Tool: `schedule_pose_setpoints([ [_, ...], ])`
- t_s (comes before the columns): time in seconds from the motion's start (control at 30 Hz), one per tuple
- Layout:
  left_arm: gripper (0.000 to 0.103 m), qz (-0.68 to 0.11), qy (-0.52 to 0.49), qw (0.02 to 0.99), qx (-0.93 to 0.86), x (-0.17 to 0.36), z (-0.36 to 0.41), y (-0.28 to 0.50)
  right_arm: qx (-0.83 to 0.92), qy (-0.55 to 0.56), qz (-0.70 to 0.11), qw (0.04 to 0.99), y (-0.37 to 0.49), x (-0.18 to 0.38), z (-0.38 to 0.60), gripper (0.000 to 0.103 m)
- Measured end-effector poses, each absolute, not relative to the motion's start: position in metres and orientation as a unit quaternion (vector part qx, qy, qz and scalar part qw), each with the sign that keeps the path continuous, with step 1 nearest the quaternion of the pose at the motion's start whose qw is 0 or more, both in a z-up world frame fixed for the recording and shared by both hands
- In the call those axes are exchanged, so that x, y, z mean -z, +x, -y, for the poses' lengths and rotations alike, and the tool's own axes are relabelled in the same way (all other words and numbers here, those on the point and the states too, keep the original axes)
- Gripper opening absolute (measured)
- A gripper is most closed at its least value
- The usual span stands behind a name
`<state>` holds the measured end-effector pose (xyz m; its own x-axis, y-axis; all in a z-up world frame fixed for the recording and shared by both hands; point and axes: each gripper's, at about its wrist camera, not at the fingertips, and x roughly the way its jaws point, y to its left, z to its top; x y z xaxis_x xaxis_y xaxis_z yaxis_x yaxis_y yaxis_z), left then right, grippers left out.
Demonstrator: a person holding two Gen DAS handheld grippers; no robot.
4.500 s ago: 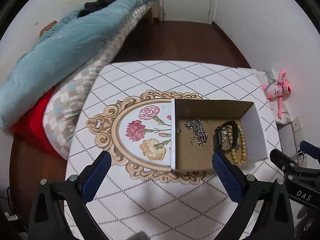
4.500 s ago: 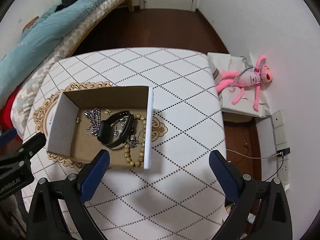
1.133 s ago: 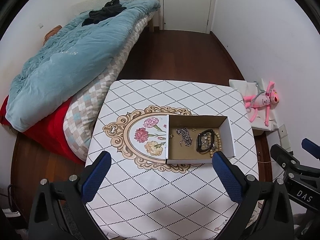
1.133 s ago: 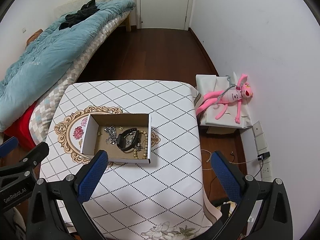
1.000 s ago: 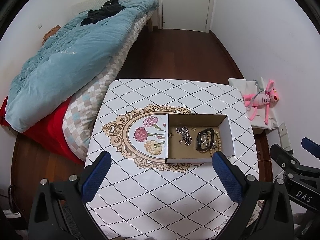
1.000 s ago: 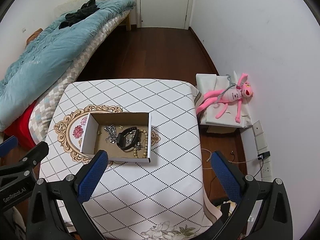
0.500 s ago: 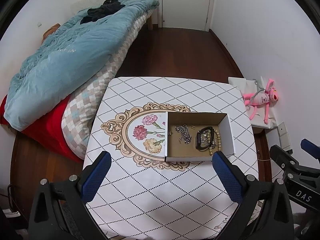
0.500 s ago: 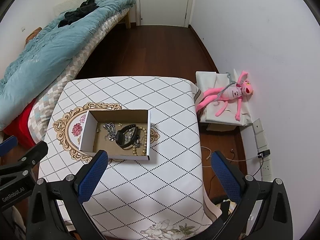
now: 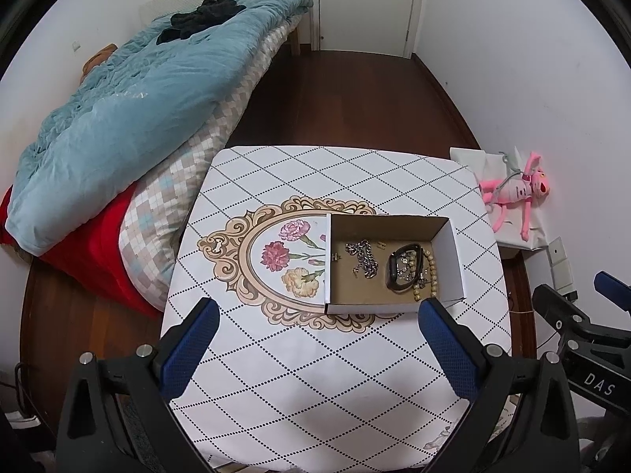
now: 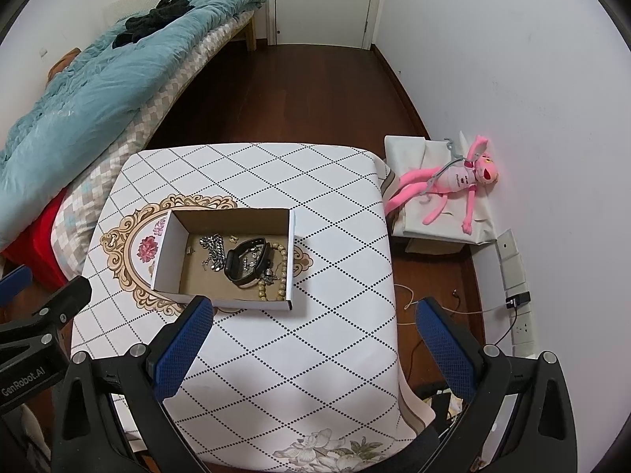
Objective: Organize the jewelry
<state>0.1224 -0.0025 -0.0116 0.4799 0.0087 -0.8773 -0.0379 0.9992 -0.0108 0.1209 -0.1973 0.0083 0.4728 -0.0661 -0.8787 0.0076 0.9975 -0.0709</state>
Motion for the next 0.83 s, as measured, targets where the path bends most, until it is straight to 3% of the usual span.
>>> schedule_pose_setpoints([
  [0.83, 0.103, -0.514, -0.018, 0.858, -0.008, 0.0177, 0.0019, 0.1206, 0.021, -0.031, -0.515, 0.856, 0.1203, -0.0052, 0.1977, 0.103],
])
